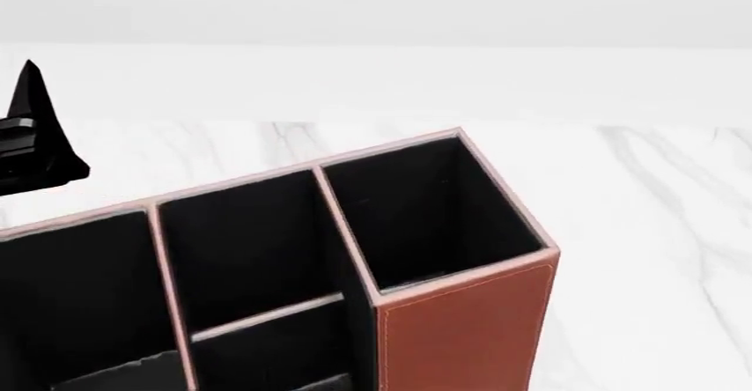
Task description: Pick up the book and place it in the front compartment of the caddy.
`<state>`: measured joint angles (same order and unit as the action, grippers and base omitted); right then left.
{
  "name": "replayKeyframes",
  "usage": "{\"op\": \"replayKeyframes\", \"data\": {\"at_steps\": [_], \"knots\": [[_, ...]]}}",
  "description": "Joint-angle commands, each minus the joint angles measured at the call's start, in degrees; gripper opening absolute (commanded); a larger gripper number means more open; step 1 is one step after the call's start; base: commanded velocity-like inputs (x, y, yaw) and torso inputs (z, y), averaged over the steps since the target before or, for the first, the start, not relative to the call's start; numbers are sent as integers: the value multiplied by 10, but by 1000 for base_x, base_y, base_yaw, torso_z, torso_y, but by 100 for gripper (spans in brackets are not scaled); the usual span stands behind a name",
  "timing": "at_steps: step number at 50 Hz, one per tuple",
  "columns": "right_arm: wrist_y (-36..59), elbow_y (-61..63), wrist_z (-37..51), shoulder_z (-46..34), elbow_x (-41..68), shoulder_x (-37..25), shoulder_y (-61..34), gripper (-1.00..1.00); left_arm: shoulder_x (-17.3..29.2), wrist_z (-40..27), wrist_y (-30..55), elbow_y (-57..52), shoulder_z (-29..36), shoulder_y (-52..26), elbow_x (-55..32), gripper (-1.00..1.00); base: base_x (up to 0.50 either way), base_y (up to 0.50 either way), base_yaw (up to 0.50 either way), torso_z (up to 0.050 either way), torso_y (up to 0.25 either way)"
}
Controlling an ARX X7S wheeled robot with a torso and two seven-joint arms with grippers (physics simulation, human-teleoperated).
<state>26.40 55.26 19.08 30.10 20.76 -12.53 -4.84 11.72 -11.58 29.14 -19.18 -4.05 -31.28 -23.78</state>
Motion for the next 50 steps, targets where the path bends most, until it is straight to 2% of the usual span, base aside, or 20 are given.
{"op": "replayKeyframes", "data": {"at_steps": [1,5,7,9,10,12,18,23,24,25,33,39,43,44,48,50], "knots": [[-3,-2,5,1,0,-4,5,100,1,-7,8,7,1,-3,-7,100,0,0,0,0,0],[-5,-3,8,-1,0,-5,7,100,-6,0,31,2,-21,-7,-53,100,0,0,0,0,0],[0,2,11,1,1,-7,8,100,-15,23,62,-18,-64,-9,-152,100,0,0,0,0,0],[2,2,13,-1,-1,-9,7,100,-15,5,116,-31,-92,-18,-221,100,0,0,0,0,0],[3,1,15,-2,-2,-9,8,100,-8,-4,170,-36,-108,-24,-291,100,0,0,0,0,0],[7,4,16,-1,0,-11,10,100,1,-7,204,-47,-109,-26,-329,100,0,0,0,0,0],[12,10,18,4,6,-17,18,100,36,3,246,-92,-96,-22,-367,100,0,0,0,0,0],[11,17,18,11,11,-19,25,100,39,15,228,-112,-106,-2,-366,100,0,0,0,0,0],[8,18,17,17,16,-19,29,100,47,55,176,-128,-73,21,-293,100,0,0,0,0,0],[6,17,16,21,19,-19,31,100,50,66,164,-127,-58,28,-270,100,0,0,0,0,0],[-3,19,18,42,33,-17,46,100,86,144,166,-131,21,66,-240,100,0,0,0,0,0],[-5,16,23,37,31,-18,47,100,107,143,205,-165,18,65,-288,100,0,0,0,0,0],[-2,12,27,32,32,-20,43,100,124,114,250,-233,-12,103,-388,100,0,0,0,0,0],[8,18,34,60,57,-23,40,100,166,122,326,-309,65,142,-422,100,0,0,0,0,0],[8,23,37,69,67,-25,45,100,165,106,336,-315,66,138,-445,100,0,0,0,0,0],[8,26,40,72,70,-26,46,100,166,116,332,-320,77,144,-430,100,0,0,0,0,0]]}}
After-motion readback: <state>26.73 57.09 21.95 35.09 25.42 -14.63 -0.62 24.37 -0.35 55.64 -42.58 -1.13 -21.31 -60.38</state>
